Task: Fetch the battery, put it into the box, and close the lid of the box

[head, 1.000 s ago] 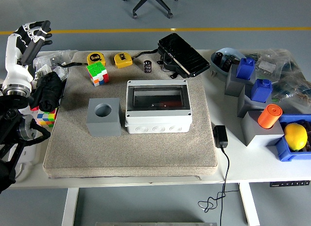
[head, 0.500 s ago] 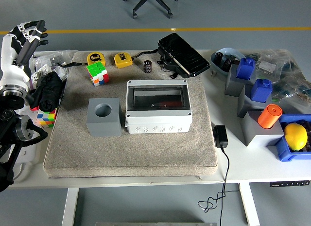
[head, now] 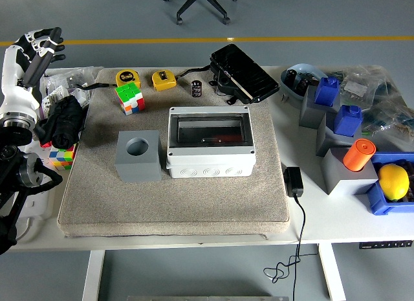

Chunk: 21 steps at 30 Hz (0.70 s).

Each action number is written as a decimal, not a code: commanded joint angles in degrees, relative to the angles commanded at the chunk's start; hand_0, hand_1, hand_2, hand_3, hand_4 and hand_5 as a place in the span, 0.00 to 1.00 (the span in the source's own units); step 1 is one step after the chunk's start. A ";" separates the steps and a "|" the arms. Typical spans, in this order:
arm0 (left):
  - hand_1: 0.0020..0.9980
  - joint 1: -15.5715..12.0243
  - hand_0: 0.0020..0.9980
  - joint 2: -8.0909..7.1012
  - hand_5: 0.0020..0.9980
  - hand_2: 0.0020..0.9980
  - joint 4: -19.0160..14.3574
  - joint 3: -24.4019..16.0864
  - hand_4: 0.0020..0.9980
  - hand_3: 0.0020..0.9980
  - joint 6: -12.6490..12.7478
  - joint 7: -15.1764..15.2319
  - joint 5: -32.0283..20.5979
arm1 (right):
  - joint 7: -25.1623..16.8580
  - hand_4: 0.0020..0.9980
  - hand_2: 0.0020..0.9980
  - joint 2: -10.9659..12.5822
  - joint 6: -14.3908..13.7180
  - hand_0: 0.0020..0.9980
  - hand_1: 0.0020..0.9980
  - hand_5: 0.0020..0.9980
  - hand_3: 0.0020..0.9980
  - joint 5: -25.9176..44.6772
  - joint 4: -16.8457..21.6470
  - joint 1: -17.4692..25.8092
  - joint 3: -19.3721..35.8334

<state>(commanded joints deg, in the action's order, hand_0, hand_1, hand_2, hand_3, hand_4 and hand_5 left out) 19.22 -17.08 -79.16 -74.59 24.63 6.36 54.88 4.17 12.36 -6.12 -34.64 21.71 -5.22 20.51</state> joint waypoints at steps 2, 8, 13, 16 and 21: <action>0.59 0.10 0.47 -0.07 0.50 0.55 -0.09 -0.05 0.95 0.58 0.00 0.00 -0.02 | -0.01 0.93 0.58 0.10 -0.01 0.59 0.61 0.44 0.56 -0.07 0.01 -0.15 -0.02; 0.59 0.35 0.47 -0.16 0.51 0.55 -0.17 0.29 0.95 0.58 -0.16 -0.21 0.00 | 0.01 0.93 0.58 0.14 0.00 0.60 0.61 0.44 0.56 -0.10 -0.07 -0.21 -0.13; 0.59 -0.26 0.47 -0.04 0.51 0.55 -0.48 0.14 0.95 0.58 -0.24 -0.31 -0.01 | -0.01 0.93 0.58 0.10 -0.02 0.60 0.61 0.44 0.56 -0.17 0.07 -0.06 0.17; 0.59 -0.45 0.47 -0.02 0.51 0.55 -0.56 0.07 0.95 0.58 -0.25 -0.34 0.01 | -0.02 0.93 0.58 0.07 -0.04 0.60 0.61 0.44 0.56 -0.18 0.14 -0.04 0.23; 0.59 -0.39 0.47 -0.01 0.51 0.56 -0.61 0.11 0.95 0.58 -0.29 -0.40 0.02 | 0.00 0.93 0.59 -0.06 -0.01 0.59 0.61 0.45 0.56 -0.07 0.01 0.29 0.12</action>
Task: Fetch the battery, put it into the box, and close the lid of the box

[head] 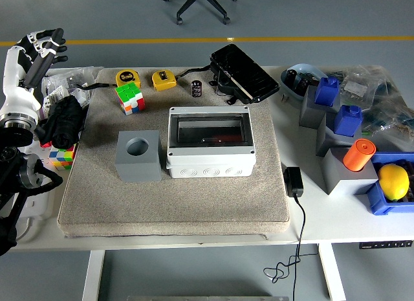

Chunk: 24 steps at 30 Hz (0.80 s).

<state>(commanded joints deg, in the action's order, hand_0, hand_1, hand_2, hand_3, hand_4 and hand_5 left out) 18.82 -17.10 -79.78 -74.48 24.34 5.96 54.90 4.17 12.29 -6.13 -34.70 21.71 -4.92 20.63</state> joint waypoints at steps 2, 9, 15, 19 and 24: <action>0.59 0.01 0.47 0.03 0.51 0.56 -0.05 -0.12 0.95 0.58 -0.03 -0.03 0.03 | 0.02 0.93 0.59 -0.02 0.00 0.59 0.61 0.45 0.56 0.03 -0.07 0.04 0.00; 0.59 -0.09 0.46 0.22 0.51 0.56 -0.02 -0.32 0.95 0.58 -0.05 -0.10 0.04 | 0.02 0.93 0.59 -0.18 -0.01 0.60 0.61 0.45 0.56 0.06 -0.12 -0.04 0.42; 0.59 -0.02 0.46 0.27 0.51 0.56 -0.13 -0.48 0.95 0.58 -0.07 -0.08 0.01 | -0.02 0.93 0.59 -0.25 -0.02 0.59 0.61 0.45 0.56 0.07 0.02 -0.24 0.63; 0.58 -0.10 0.46 0.26 0.51 0.56 -0.17 -0.56 0.95 0.58 -0.12 -0.13 0.02 | 0.00 0.94 0.59 -0.26 -0.01 0.59 0.61 0.45 0.56 0.10 -0.03 -0.20 0.61; 0.59 -0.10 0.46 0.29 0.51 0.56 -0.21 -0.82 0.95 0.58 -0.12 -0.17 0.01 | 0.01 0.94 0.59 -0.28 0.00 0.59 0.61 0.45 0.56 0.14 -0.04 -0.18 0.58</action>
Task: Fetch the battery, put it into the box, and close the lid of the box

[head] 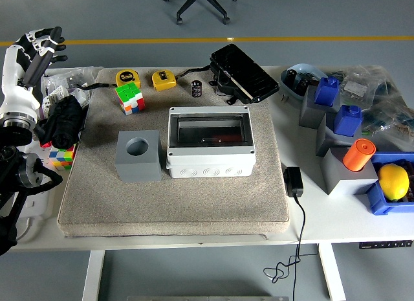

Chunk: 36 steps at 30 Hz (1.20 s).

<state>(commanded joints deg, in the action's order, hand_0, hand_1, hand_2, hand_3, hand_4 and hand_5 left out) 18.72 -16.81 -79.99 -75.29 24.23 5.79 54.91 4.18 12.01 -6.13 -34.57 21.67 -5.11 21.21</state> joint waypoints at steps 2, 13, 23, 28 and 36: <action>0.59 0.02 0.46 -0.04 0.51 0.56 0.03 0.06 0.95 0.58 -0.07 -0.10 0.01 | -0.02 0.94 0.59 0.00 -0.02 0.59 0.61 0.45 0.56 -0.02 0.03 -0.02 0.11; 0.59 -0.14 0.46 0.05 0.51 0.56 0.57 0.21 0.95 0.58 -0.64 -1.54 0.01 | 0.02 0.94 0.59 0.01 0.00 0.59 0.61 0.45 0.56 -0.01 0.05 -0.09 0.15; 0.59 -0.14 0.46 -0.08 0.51 0.56 0.48 -0.03 0.95 0.58 -0.97 -1.79 0.06 | 0.03 0.94 0.59 0.05 0.01 0.59 0.61 0.45 0.56 -0.04 0.01 -0.19 0.13; 0.59 -0.21 0.46 -0.17 0.51 0.56 0.56 -0.22 0.95 0.58 -0.97 -1.70 -0.39 | 0.06 0.94 0.59 0.03 0.06 0.59 0.61 0.45 0.56 0.05 -0.08 -0.15 -0.16; 0.58 0.47 0.45 -0.78 0.51 0.56 0.51 -0.23 0.95 0.58 -1.05 -1.75 -0.96 | 0.02 0.94 0.59 0.39 0.06 0.59 0.61 0.45 0.56 -0.16 0.13 -1.04 -1.02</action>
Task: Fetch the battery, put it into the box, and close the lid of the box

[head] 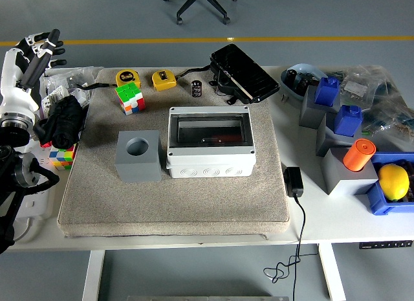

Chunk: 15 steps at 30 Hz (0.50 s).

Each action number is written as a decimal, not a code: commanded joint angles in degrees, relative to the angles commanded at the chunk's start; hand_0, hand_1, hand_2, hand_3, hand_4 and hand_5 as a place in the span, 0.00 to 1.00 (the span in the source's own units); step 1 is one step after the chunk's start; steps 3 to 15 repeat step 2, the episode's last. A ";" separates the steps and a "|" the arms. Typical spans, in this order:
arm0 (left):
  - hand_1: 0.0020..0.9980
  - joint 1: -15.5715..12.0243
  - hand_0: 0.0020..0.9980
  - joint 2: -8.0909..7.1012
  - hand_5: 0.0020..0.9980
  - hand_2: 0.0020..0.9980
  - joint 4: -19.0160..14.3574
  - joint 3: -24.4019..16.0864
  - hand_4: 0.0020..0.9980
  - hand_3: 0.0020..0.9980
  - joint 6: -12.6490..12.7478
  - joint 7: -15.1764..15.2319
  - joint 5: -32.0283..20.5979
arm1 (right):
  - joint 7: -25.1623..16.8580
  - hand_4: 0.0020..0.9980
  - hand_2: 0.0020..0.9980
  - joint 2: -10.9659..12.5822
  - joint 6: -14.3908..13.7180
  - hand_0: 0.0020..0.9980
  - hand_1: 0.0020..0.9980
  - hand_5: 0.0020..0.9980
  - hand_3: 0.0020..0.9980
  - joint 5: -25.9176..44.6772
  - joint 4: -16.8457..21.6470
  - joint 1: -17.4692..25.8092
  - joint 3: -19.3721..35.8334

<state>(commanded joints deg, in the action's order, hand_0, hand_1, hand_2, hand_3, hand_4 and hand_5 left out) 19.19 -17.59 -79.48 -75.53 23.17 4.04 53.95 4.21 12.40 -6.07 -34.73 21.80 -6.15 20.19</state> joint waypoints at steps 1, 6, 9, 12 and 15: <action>0.58 0.20 0.45 -0.19 0.51 0.56 -0.01 0.15 0.95 0.58 -0.02 -0.01 0.05 | 0.01 0.94 0.59 0.06 0.03 0.59 0.61 0.45 0.56 -0.01 0.01 -0.13 -0.24; 0.58 0.27 0.45 -0.28 0.51 0.56 -0.01 0.21 0.95 0.58 -0.01 -0.01 0.08 | 0.01 0.94 0.59 0.10 0.03 0.59 0.61 0.45 0.56 -0.02 0.00 -0.17 -0.34; 0.58 0.27 0.45 -0.28 0.51 0.56 -0.01 0.21 0.95 0.58 -0.01 -0.01 0.08 | 0.01 0.94 0.59 0.10 0.03 0.59 0.61 0.45 0.56 -0.02 0.00 -0.17 -0.34; 0.58 0.27 0.45 -0.28 0.51 0.56 -0.01 0.21 0.95 0.58 -0.01 -0.01 0.08 | 0.01 0.94 0.59 0.10 0.03 0.59 0.61 0.45 0.56 -0.02 0.00 -0.17 -0.34; 0.58 0.27 0.45 -0.28 0.51 0.56 -0.01 0.21 0.95 0.58 -0.01 -0.01 0.08 | 0.01 0.94 0.59 0.10 0.03 0.59 0.61 0.45 0.56 -0.02 0.00 -0.17 -0.34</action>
